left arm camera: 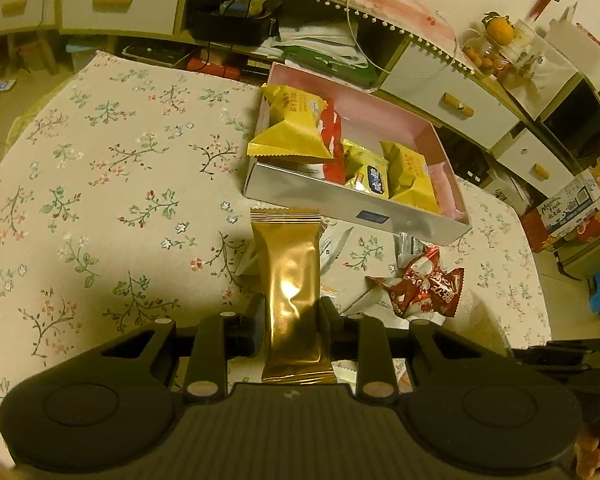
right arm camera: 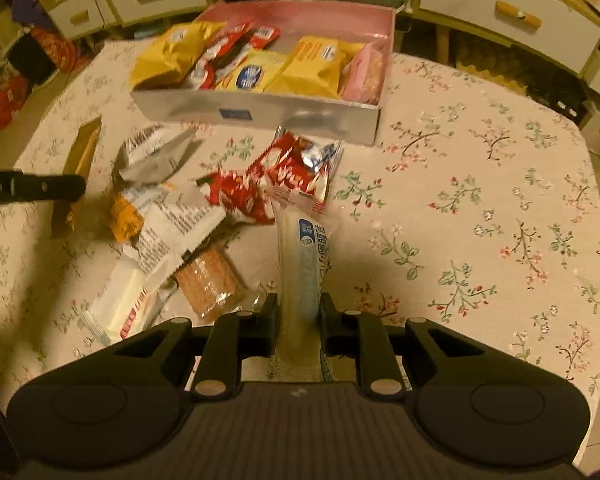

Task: Organize snacks
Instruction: 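Grasp the gold bar with the left tool while the right tool grasps a clear pastry pack, then carry both snacks over the pink box and open both tools inside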

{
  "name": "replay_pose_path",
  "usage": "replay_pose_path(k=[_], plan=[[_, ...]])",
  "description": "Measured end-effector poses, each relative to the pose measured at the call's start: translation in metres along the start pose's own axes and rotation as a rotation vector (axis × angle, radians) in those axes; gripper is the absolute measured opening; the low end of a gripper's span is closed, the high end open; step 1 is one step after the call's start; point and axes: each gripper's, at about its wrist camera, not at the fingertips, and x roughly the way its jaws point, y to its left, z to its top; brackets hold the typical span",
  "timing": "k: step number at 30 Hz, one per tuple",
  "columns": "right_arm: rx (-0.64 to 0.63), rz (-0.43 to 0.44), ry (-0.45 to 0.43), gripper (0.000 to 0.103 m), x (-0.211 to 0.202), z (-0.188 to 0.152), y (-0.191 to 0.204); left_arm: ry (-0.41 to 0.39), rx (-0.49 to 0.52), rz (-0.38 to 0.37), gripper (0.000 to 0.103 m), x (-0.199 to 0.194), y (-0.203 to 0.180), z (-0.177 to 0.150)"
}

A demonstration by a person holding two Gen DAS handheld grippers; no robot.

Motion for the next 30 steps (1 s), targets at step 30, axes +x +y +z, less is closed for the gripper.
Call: replay_pose_path(k=[30], plan=[[0.311, 0.135, -0.252, 0.017, -0.026, 0.055, -0.024, -0.149, 0.135, -0.124, 0.032, 0.017, -0.045, 0.062]])
